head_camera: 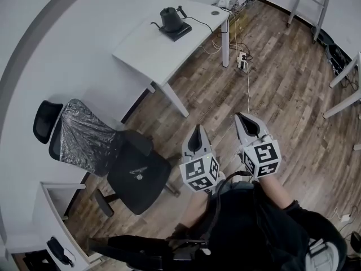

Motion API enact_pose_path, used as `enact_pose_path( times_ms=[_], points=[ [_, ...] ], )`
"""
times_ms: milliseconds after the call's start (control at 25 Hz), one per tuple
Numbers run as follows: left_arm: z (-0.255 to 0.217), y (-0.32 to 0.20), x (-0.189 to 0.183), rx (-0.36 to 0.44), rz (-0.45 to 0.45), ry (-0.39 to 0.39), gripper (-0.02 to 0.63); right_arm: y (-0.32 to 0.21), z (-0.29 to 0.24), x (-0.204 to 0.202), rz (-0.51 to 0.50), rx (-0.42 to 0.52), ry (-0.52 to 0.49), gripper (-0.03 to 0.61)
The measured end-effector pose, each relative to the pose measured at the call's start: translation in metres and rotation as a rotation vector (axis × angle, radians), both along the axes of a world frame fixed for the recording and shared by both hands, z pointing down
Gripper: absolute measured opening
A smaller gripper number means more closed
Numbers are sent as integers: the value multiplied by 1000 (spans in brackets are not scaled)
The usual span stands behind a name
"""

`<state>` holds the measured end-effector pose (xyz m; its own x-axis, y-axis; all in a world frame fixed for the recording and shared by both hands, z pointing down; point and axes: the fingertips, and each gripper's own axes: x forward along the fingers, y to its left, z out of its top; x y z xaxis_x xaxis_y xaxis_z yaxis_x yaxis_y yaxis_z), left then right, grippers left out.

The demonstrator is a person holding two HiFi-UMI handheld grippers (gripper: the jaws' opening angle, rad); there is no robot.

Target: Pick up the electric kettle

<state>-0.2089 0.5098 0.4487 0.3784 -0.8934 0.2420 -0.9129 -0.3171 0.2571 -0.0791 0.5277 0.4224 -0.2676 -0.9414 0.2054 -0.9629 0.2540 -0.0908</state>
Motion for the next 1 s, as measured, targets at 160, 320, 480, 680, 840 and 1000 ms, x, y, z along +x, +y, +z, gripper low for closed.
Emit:
enact_pose_path(
  times_ms=[160,320,480,680,840,1000],
  points=[
    [2,-2,-9,6,21,-15,0,0,-6,2,45,25,5,2],
    [18,-5,-8,-34,34,-11,0,-2,3,6,68,2,16,2],
    [27,-21,-10,-49,16,-7,0,-18,12,10,69,-12,21,2],
    [25,-61,10,-38,11,-9,0,-56,15,31,67,-11,21,2],
    [16,-107,34,-14,20,-4,0,-99,14,53,66,-9,24,2],
    [7,-153,65,9,38,-4,0,-140,12,78,65,-2,22,2]
  ],
)
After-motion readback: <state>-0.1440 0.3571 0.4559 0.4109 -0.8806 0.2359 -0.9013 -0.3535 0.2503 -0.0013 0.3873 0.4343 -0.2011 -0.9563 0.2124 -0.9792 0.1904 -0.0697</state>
